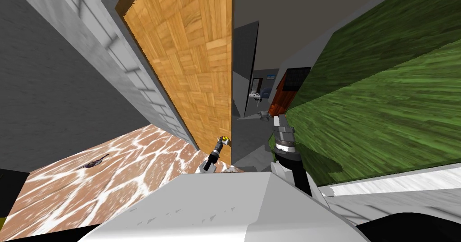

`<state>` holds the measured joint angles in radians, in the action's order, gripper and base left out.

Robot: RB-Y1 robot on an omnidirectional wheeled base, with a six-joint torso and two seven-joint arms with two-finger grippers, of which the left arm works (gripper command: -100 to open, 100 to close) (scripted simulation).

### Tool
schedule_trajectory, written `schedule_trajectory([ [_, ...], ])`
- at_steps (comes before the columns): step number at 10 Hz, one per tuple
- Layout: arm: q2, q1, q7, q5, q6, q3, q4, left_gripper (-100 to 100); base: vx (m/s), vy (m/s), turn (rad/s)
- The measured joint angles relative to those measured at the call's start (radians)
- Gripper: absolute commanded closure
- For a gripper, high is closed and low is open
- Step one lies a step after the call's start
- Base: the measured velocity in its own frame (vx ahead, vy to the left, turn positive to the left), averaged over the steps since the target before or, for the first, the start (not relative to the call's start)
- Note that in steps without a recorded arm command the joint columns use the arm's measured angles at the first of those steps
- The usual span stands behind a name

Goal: Push the door open

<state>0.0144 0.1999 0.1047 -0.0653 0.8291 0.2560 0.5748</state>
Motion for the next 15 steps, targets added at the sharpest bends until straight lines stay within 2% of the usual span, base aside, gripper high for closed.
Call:
schedule_trajectory([
  [6, 0.001, 0.005, 0.000, 0.001, -0.002, -0.002, 0.002, 100, 0.009, -0.006, 0.000],
  [7, 0.004, 0.003, -0.001, 0.003, -0.004, -0.004, -0.004, 100, 0.157, -0.106, 0.046],
  [8, 0.004, 0.011, -0.006, 0.007, 0.006, -0.013, -0.032, 100, 0.109, -0.083, 0.017],
  [9, 0.012, -0.010, -0.007, 0.007, -0.009, -0.012, 0.004, 100, 0.133, -0.093, 0.021],
  [10, 0.017, -0.007, -0.007, 0.010, -0.009, -0.018, 0.000, 100, 0.151, -0.092, 0.043],
  [11, 0.018, -0.011, -0.011, 0.013, -0.018, -0.024, 0.012, 100, 0.177, -0.088, 0.039],
  [12, 0.019, -0.002, -0.017, 0.019, -0.012, -0.034, -0.004, 100, 0.183, -0.134, 0.078],
  [13, 0.027, 0.008, -0.017, 0.026, -0.003, -0.046, -0.020, 100, 0.166, -0.149, 0.048],
  [14, 0.033, -0.016, -0.021, 0.028, -0.023, -0.051, 0.026, 100, 0.161, -0.132, 0.069],
  [15, 0.030, 0.000, -0.030, 0.036, -0.018, -0.066, 0.002, 100, 0.172, -0.133, 0.050],
])
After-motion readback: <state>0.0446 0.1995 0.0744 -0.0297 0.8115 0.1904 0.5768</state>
